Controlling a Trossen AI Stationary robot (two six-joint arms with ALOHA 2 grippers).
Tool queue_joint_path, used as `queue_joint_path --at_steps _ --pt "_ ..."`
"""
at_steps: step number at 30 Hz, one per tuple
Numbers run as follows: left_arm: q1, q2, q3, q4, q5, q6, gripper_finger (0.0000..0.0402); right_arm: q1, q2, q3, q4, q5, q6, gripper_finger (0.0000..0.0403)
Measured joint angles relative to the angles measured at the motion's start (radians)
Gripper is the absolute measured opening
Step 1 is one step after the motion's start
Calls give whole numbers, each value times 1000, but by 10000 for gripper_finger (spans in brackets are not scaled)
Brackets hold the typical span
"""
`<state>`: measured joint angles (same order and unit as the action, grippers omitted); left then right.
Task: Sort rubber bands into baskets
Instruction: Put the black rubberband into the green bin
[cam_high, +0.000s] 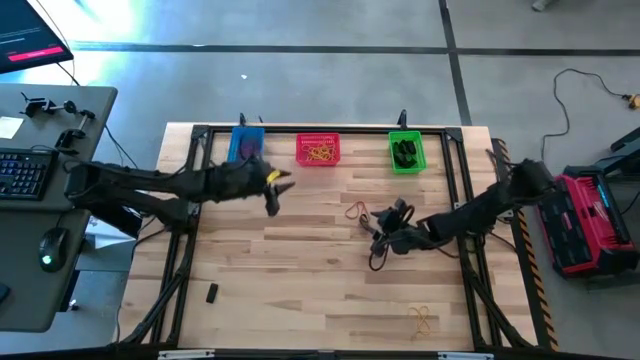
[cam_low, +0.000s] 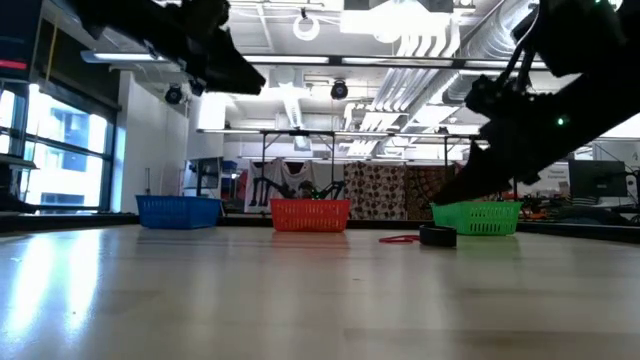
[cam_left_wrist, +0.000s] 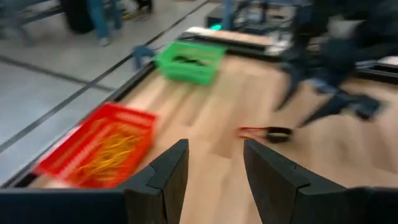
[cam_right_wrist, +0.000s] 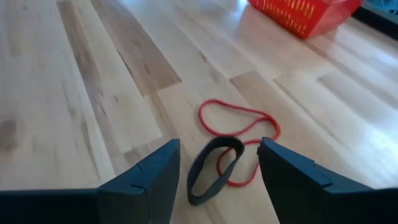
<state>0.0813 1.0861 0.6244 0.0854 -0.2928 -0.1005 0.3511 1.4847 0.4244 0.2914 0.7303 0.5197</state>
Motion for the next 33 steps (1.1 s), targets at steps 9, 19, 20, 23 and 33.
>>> queue_joint_path --at_steps 9,19,20,23,33 --pt "-243 11 -10 44 -121 6 147 0 119 1 53 29 31 202" --pt "-400 16 -10 48 -249 7 147 0 184 2 74 45 23 134" --pt "-410 16 -10 48 -256 6 147 0 184 2 72 48 22 121" --pt "-433 16 -10 48 -278 1 147 0 184 2 73 52 14 73" --pt "-487 20 -10 51 -300 -54 147 0 116 2 69 13 -50 13"
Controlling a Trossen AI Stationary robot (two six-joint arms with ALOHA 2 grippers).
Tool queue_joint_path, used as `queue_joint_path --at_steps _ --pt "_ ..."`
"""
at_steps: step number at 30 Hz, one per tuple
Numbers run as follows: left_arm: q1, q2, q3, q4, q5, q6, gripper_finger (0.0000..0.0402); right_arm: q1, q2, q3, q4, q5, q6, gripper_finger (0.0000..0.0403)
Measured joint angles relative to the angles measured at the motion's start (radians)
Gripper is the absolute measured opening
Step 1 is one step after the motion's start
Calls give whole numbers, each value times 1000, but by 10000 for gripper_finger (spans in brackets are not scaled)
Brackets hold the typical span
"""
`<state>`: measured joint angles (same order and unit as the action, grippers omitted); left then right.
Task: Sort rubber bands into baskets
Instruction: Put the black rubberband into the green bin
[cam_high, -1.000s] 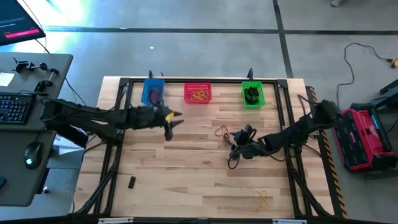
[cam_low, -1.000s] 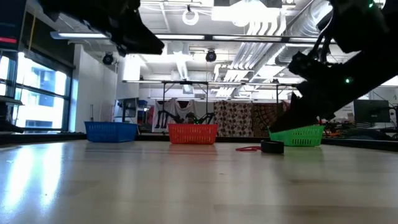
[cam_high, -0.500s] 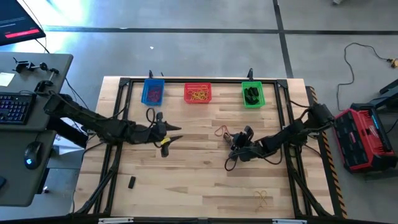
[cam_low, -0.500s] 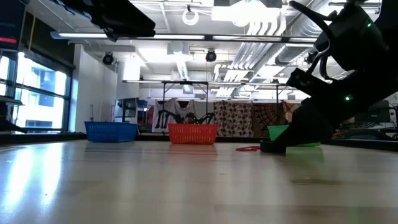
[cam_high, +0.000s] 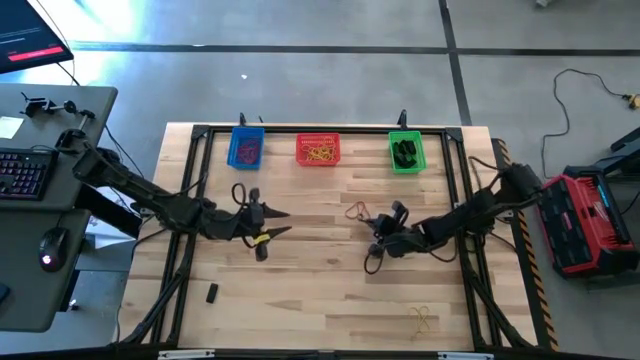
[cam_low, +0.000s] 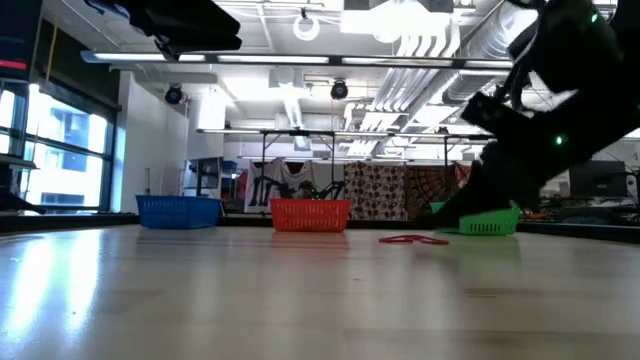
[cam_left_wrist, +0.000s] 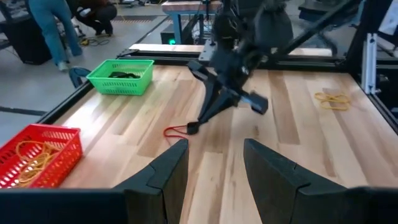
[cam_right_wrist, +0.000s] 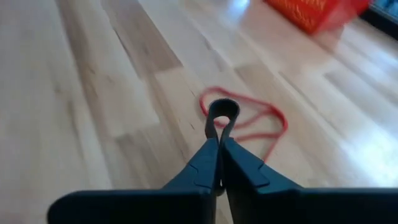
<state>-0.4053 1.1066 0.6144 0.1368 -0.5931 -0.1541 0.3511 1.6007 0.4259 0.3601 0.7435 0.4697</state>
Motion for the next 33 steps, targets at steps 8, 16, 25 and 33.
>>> queue_joint_path --at_steps 8,16,25,33 --pt "-37 52 0 54 5 1 147 -19 -243 0 -91 38 -109 6" --pt "-50 138 0 79 7 4 147 -165 -533 0 -398 210 -83 2" --pt "-32 248 0 122 8 -27 147 -472 -627 0 -574 132 -69 2" --pt "-33 300 0 170 64 -19 147 -684 -619 0 -589 -13 -111 2"
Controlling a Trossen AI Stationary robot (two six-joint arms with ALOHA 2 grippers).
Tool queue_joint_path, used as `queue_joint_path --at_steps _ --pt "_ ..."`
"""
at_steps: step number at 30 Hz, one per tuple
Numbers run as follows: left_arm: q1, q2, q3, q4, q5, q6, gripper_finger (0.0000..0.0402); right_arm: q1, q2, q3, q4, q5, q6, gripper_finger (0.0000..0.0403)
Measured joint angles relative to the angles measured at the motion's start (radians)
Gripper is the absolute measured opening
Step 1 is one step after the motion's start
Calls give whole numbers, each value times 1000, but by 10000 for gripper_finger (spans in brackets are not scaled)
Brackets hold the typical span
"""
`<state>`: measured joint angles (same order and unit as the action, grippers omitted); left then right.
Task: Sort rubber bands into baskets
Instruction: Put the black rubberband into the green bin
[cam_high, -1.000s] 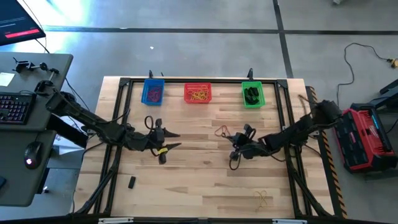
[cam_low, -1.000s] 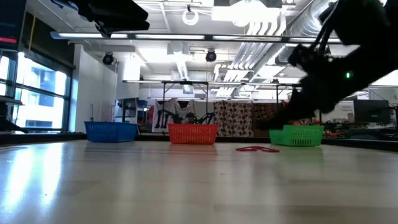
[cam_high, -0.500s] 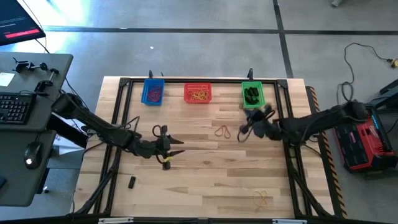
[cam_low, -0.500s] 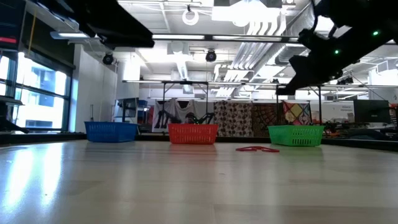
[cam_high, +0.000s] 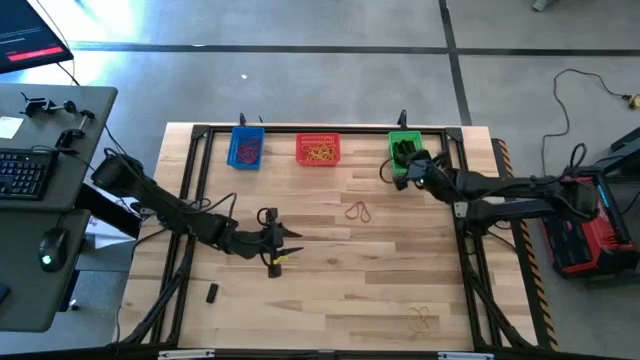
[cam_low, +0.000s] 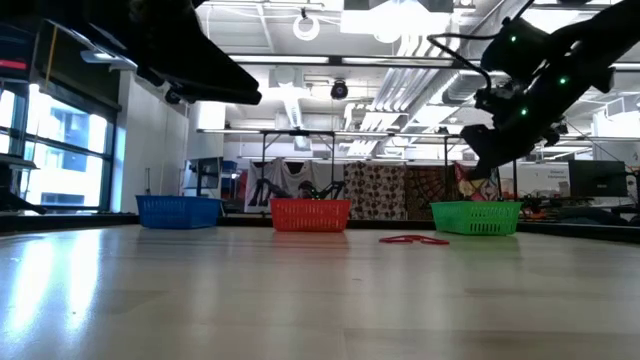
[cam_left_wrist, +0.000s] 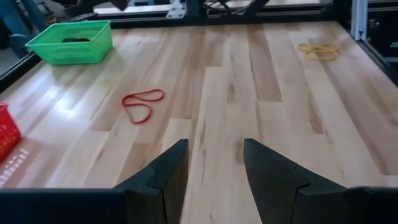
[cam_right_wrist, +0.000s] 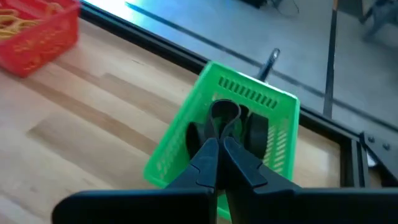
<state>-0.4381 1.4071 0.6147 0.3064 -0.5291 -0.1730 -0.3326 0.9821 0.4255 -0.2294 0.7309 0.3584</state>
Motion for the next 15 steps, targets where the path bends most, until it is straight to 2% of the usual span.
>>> queue_joint_path --at_steps 4,15 --pt "0 4 0 12 4 2 147 -91 0 0 -6 -80 0 2" --pt "0 4 0 15 -1 19 147 -295 36 0 37 -155 -60 2"
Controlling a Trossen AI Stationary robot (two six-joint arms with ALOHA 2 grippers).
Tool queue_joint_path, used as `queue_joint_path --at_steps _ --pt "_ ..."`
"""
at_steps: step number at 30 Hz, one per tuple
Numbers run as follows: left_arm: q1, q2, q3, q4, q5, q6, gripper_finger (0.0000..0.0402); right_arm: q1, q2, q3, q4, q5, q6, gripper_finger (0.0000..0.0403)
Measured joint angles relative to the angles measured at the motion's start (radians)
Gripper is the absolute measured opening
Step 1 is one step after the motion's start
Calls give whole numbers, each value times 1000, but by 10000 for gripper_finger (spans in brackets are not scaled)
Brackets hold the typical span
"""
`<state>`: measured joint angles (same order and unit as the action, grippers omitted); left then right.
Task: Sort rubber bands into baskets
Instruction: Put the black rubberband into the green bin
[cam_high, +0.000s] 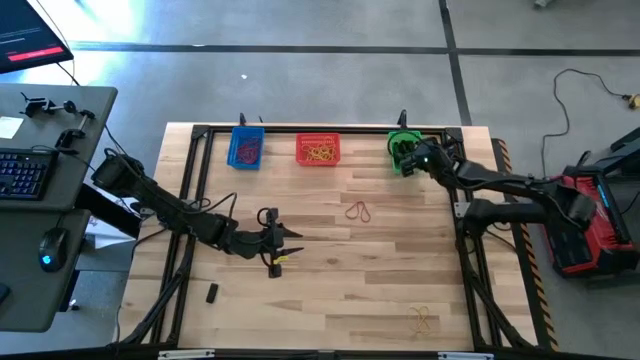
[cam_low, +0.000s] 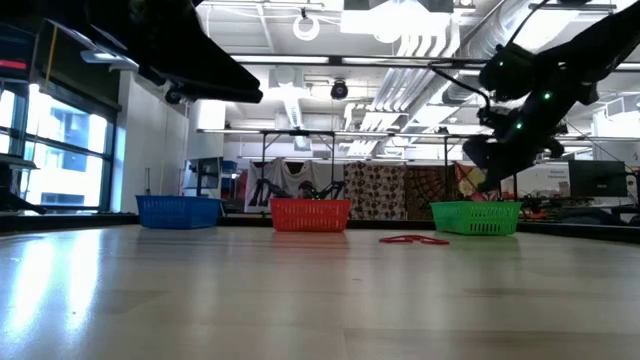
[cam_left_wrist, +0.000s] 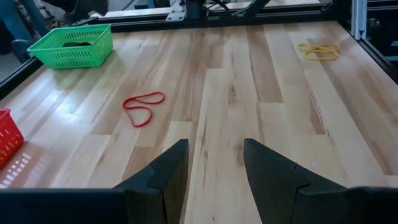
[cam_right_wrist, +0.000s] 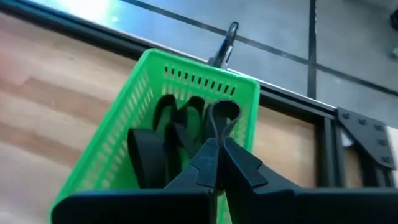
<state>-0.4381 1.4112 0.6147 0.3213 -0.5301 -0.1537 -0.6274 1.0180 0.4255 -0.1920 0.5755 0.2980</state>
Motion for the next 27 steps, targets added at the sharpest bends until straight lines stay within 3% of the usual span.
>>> queue_joint_path --at_steps 6,19,27 --pt "0 0 0 19 1 27 147 -102 125 8 143 -136 -70 2" --pt "0 0 0 21 3 26 147 -185 347 130 113 -195 -99 4" --pt "0 0 0 21 3 23 147 -198 420 163 89 -226 -98 50"
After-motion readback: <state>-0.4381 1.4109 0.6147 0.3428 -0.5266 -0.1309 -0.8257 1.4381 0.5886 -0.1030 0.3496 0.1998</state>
